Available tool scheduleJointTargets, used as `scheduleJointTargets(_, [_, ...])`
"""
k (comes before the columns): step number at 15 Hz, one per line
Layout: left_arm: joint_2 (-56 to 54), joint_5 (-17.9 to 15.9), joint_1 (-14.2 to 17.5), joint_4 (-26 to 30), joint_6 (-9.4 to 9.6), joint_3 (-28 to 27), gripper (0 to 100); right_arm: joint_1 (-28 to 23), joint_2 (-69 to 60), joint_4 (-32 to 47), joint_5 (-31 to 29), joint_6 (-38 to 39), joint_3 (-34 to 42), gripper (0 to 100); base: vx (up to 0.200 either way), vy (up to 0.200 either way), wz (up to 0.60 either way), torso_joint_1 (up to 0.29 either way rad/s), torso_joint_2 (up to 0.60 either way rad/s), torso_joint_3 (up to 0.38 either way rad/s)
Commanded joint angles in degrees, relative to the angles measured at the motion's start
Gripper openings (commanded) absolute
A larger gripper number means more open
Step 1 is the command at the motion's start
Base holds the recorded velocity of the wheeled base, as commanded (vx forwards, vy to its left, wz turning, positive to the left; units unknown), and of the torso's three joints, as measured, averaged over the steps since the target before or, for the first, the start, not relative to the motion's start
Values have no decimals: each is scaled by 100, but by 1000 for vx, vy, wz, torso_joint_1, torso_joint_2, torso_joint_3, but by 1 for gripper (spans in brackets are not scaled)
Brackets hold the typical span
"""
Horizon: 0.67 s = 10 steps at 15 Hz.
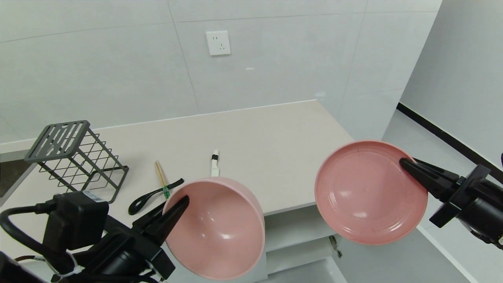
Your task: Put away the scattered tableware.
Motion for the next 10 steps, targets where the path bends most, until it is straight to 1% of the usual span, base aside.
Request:
scheduleJointTargets(1, [-30, 1, -1, -9, 1, 0, 0, -3, 1, -6, -1, -2, 6, 0, 0, 0, 0, 0, 0, 0])
scheduleJointTargets(8, [-21, 10, -27, -9, 1, 0, 0, 6, 36, -6, -1, -2, 49, 0, 0, 0, 0, 0, 0, 0])
scheduleJointTargets(10, [-39, 10, -27, -9, 1, 0, 0, 6, 36, -6, -1, -28, 58, 0, 0, 0, 0, -129, 264, 129])
